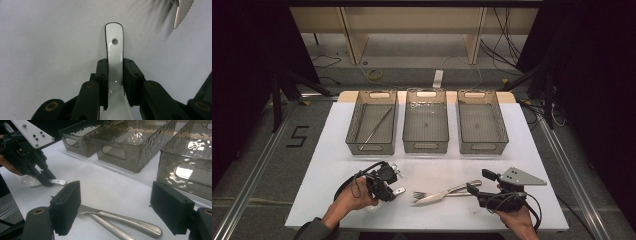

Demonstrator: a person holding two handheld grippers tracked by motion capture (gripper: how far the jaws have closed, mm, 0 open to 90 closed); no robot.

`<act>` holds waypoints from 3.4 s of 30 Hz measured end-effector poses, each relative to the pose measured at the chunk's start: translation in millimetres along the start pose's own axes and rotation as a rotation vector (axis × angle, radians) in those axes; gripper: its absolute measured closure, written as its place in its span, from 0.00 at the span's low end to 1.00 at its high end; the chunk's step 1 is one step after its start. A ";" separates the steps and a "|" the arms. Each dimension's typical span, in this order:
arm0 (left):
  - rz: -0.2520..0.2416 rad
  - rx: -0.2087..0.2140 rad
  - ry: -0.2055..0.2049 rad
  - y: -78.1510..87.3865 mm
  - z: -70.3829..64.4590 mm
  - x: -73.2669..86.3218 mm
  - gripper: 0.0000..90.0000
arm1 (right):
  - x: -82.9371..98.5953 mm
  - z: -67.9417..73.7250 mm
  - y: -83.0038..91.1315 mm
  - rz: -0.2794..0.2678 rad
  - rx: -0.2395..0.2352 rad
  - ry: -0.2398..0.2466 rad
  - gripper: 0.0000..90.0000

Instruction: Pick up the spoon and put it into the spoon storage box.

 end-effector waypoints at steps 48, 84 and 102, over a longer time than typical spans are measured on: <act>-0.411 0.079 0.172 72.4 56.1 -50.1 0.84 | 1.1 -3.7 1.5 -0.001 0.006 -0.022 0.28; -0.533 -0.010 0.287 87.4 118.2 -129.8 0.84 | 1.1 -3.0 1.1 -0.006 -0.004 -0.020 0.28; -0.569 -0.004 0.317 83.5 123.3 -171.2 0.84 | 0.7 -3.8 2.9 -0.011 -0.007 -0.028 0.28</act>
Point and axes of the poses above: each handheld gripper's, and its own axes: y roughly backward along the jaws, x roughly out of its underside, z roughly to its left, the point moved 3 cm from there along -y, roughly forward along the jaws
